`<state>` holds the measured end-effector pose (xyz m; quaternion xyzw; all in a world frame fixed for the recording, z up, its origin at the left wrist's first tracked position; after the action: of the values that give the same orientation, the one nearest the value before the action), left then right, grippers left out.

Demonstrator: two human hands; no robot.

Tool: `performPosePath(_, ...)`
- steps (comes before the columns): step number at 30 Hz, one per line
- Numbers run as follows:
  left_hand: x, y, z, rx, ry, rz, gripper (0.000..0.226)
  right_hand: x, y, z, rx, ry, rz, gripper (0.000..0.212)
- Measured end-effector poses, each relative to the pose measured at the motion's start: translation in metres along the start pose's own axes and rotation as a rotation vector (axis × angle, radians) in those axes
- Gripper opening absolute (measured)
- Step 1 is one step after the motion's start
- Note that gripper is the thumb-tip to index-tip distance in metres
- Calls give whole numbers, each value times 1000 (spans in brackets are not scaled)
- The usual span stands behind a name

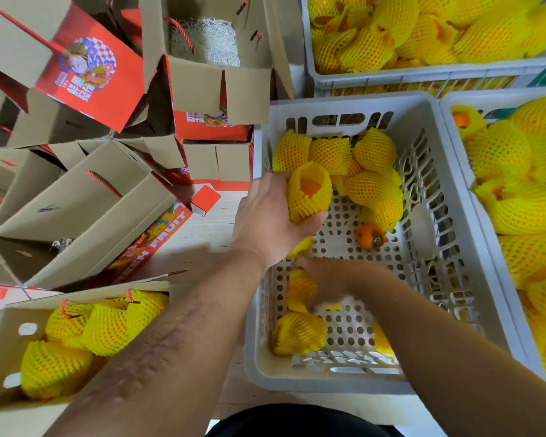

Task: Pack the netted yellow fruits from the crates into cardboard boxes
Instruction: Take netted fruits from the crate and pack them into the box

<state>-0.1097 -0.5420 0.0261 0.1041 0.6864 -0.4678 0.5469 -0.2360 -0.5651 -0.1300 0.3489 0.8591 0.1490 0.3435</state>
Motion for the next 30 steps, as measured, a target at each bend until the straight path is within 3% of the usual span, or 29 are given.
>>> performPosePath(3, -1, 1, 1, -15, -1, -8, 75, -33, -41, -13, 163, -90, 80, 96)
performPosePath(7, -1, 0, 0, -12, 5, -9, 73, -55, -66, -8, 382, -454, 37, 98)
performPosePath(12, -1, 1, 0, -15, 4, 6, 68, -39, -24, 21, 270, -626, -88, 108)
performPosePath(16, -3, -1, 0, -4, -16, 52, 67, -46, -19, 37, 282, -639, -42, 114)
performPosePath(21, -3, -3, 0, 34, -39, 62, 68, -49, -1, 37, 307, -758, -298, 86)
performPosePath(26, -6, -8, -1, 103, -95, 33, 70, -54, -8, 28, 243, -753, -65, 68)
performPosePath(30, -14, -10, -8, 142, -135, -87, 66, -65, 4, 20, 163, -727, 1, 79)
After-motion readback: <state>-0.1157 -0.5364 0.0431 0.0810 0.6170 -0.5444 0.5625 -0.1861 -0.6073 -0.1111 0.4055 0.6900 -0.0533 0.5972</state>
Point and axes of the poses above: each hand's wrist, its own z-axis towards the middle knuckle, its own x-axis out of the palm, y = z × x, the point moved 10 cm from there along z, towards the middle knuckle, and after that the axes turned 1 degree about -y, right-handed, at the moved point
